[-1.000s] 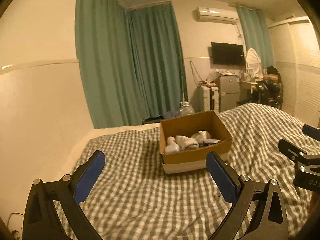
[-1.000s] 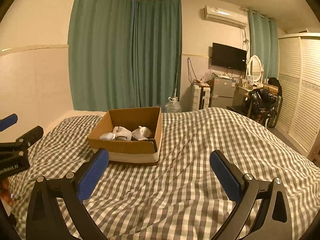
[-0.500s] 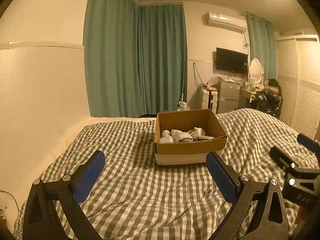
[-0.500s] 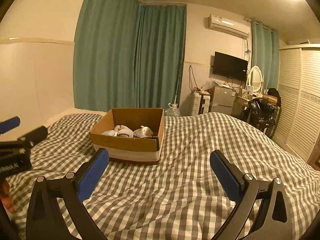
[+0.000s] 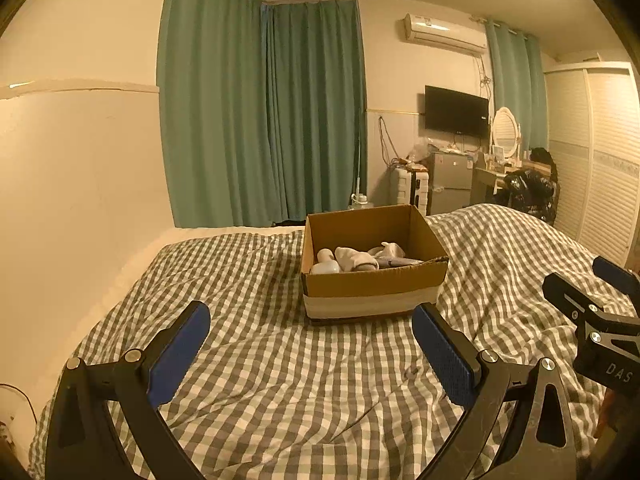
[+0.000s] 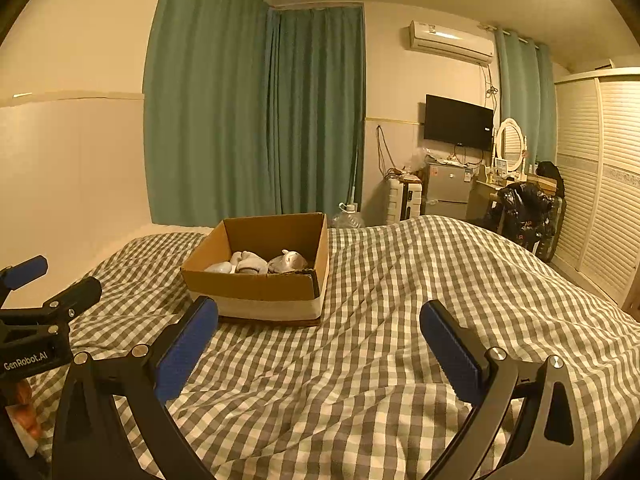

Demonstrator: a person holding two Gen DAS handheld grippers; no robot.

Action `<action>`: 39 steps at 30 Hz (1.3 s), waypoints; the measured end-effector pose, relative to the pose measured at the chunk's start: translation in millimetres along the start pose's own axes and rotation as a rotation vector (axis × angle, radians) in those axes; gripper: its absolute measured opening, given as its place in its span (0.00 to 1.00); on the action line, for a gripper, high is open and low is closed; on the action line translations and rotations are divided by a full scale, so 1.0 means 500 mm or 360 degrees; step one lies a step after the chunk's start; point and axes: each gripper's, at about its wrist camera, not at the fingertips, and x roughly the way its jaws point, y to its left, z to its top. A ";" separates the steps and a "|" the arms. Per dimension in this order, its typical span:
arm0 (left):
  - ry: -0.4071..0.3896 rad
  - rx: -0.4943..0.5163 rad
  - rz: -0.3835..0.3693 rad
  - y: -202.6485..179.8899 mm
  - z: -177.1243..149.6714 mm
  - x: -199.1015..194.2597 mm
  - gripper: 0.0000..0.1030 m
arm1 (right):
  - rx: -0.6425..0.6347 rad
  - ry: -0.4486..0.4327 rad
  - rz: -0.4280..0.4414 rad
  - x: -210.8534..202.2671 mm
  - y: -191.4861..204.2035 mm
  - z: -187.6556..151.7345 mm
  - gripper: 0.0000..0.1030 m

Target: Organize objects

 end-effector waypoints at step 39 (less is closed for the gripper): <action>0.0061 -0.0037 0.0035 0.008 -0.023 0.007 1.00 | -0.0047 0.0046 -0.0004 0.005 0.014 -0.013 0.99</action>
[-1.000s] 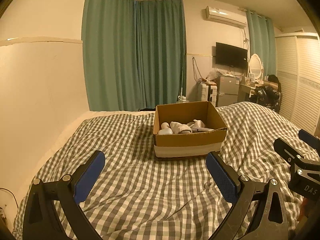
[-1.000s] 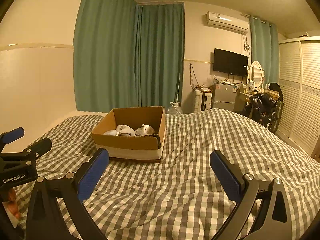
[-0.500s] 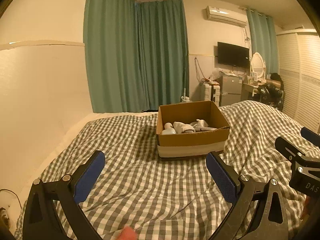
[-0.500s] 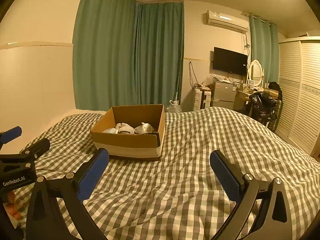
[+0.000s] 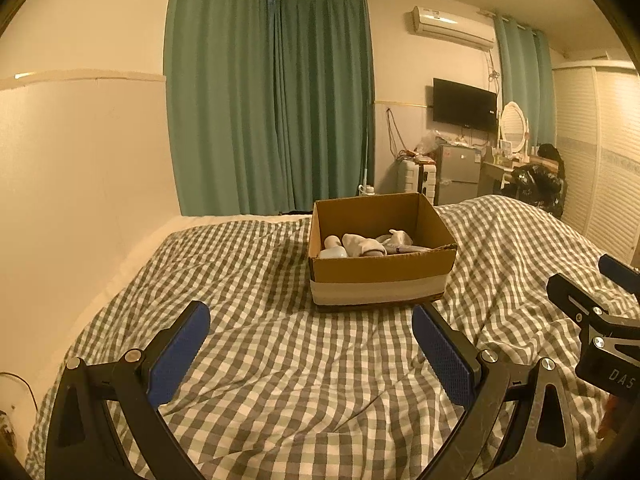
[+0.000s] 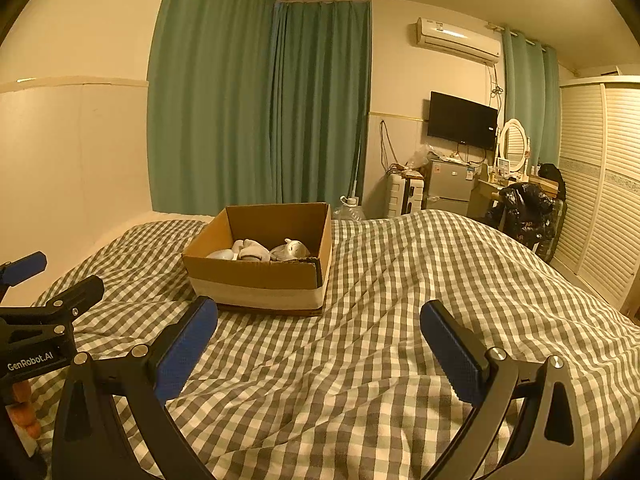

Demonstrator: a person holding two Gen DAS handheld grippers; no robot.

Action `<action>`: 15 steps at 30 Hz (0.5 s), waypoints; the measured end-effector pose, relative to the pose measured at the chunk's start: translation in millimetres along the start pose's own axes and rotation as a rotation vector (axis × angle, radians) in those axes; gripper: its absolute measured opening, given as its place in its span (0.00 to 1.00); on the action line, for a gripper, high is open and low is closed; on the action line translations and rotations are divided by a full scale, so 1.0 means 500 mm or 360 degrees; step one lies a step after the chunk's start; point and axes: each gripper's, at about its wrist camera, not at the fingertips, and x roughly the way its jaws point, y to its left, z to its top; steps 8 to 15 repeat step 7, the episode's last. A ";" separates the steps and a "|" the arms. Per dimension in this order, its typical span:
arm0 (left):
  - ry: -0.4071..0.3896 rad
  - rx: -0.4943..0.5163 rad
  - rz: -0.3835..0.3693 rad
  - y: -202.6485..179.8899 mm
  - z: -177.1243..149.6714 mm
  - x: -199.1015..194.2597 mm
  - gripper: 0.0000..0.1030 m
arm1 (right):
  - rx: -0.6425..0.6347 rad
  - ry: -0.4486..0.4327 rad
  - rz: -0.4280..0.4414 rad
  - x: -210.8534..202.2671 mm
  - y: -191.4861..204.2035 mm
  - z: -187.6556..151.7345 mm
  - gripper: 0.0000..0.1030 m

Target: Organize objects

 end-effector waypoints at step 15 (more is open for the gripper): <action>0.0009 -0.0016 0.0025 0.006 -0.006 0.002 1.00 | 0.0001 0.0003 -0.0011 -0.001 0.000 -0.002 0.99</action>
